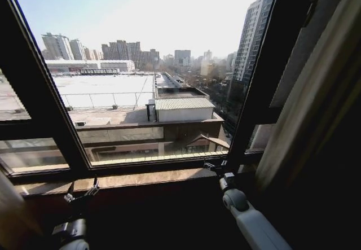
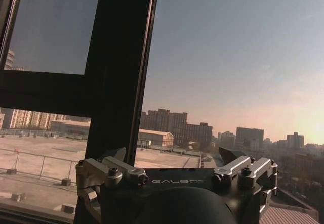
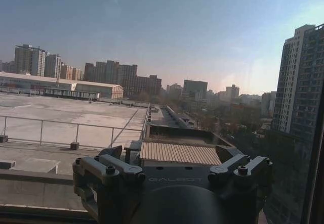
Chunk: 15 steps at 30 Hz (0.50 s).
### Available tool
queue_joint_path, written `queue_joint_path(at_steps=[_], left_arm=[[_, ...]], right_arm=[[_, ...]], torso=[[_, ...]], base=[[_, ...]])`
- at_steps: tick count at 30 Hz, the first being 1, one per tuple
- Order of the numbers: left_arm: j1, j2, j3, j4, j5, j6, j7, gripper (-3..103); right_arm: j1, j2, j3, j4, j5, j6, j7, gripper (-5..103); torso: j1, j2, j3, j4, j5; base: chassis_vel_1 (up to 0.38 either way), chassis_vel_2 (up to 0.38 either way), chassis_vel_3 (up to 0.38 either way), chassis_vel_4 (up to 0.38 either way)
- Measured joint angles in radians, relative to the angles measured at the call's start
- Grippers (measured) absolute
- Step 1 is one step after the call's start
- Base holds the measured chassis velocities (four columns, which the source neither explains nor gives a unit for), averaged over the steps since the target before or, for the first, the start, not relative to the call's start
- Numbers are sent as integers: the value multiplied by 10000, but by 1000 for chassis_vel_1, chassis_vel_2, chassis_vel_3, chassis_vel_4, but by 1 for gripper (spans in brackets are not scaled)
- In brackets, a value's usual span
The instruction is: Open the curtains by pulling them apart, changing their state from closed to fully open.
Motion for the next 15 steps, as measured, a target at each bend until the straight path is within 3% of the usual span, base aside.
queue_joint_path(at_steps=[15], left_arm=[[0,0,0,0,0,0,0,100]], right_arm=[[0,0,0,0,0,0,0,100]], torso=[[1,-1,1,0,6]], base=[[355,362,-347,-344]])
